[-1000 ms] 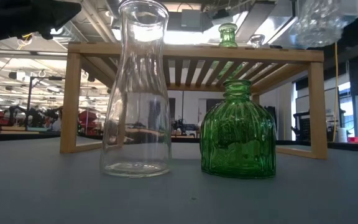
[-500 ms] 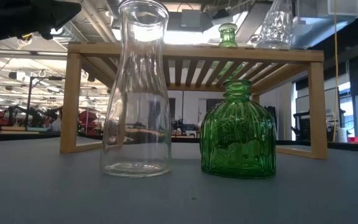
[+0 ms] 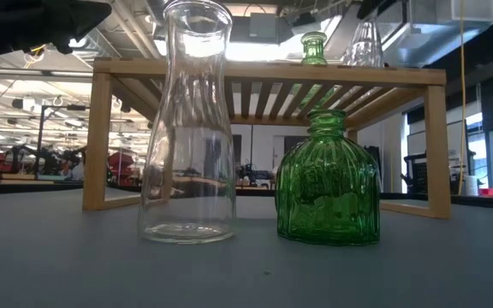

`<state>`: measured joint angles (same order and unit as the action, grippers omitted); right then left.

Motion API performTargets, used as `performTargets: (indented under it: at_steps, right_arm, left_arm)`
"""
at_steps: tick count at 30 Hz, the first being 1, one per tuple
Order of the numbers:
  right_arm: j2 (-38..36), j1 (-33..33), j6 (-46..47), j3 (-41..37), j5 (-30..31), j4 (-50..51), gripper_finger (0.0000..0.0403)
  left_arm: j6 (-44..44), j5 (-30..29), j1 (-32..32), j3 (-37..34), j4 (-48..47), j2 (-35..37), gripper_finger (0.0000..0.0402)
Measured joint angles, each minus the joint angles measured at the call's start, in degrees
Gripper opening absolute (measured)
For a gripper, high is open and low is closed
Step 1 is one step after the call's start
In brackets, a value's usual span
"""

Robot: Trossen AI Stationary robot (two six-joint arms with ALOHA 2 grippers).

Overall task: Sort vases onto shelf
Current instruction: Put the transparent bottle on the shelf

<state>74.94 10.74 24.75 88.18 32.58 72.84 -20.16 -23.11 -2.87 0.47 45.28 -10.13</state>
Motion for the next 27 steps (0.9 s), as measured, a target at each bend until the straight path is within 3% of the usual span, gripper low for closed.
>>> performTargets:
  at_steps: [21,27]
  right_arm:
    - [1.57,0.09,-0.02,-0.02,-3.71,-0.7,0.0124]
    - [2.74,0.09,-0.85,-0.64,-2.99,-2.78,0.0155]
  left_arm:
    - [0.0,-0.01,0.02,0.0,0.04,0.02,0.0037]
    - [0.02,0.01,0.02,-0.01,0.07,0.0,0.0037]
